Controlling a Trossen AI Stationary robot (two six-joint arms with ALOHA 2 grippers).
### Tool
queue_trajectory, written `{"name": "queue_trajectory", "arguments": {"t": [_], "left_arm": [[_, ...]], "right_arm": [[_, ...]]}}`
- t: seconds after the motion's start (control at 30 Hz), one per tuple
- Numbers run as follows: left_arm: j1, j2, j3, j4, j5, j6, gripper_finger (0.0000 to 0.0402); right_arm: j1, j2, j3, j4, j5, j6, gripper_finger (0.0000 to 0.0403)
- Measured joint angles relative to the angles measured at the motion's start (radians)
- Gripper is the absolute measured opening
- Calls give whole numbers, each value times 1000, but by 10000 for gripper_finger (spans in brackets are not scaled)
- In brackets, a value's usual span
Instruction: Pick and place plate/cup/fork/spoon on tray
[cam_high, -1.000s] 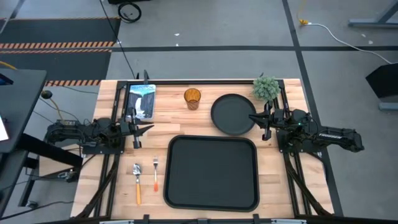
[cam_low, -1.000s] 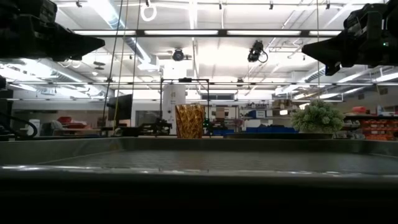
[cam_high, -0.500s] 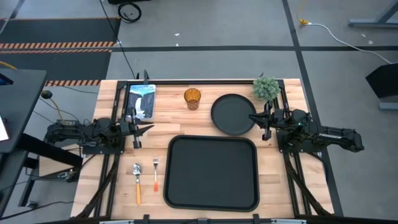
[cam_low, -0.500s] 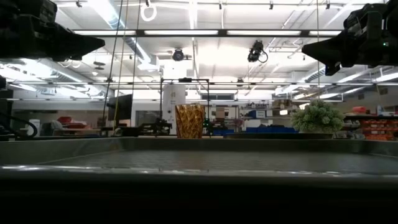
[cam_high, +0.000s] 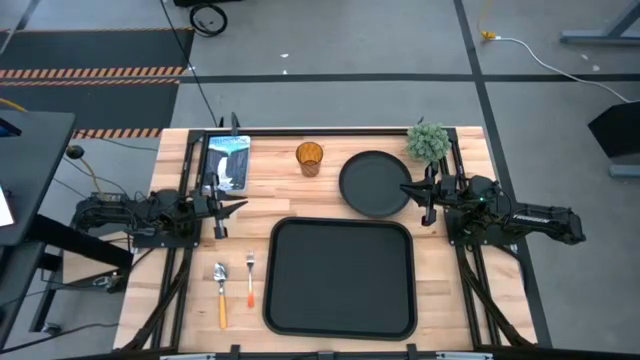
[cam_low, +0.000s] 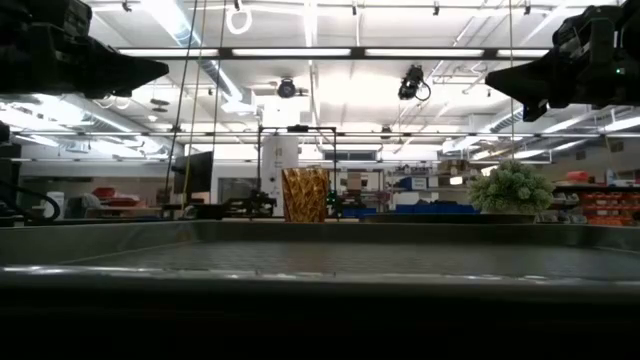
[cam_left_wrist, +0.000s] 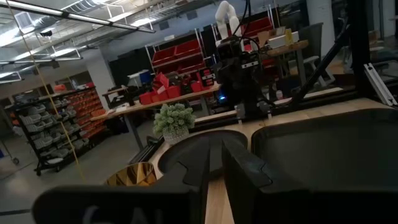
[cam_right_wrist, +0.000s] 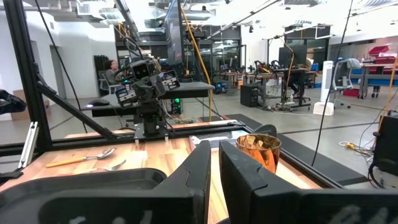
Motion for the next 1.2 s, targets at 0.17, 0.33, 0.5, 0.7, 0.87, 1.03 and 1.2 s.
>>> {"name": "queue_trajectory", "arguments": {"t": [0.17,0.33,0.5,0.7,0.87,1.03,1.2], "left_arm": [[0,0,0,1,1,-24,50],[2,0,0,89,18,-347,50],[2,0,0,191,17,-548,50],[2,0,0,233,16,-624,50],[3,0,0,237,-99,-492,50],[3,7,0,237,-149,-411,50],[3,64,0,232,-149,-351,50]], "right_arm": [[0,0,0,0,0,0,41],[0,0,0,0,0,0,41],[0,0,0,0,0,0,41],[0,0,0,103,24,110,41],[1,0,0,91,-57,217,41],[2,2,0,85,-139,219,41],[2,2,0,103,-67,319,41]]}}
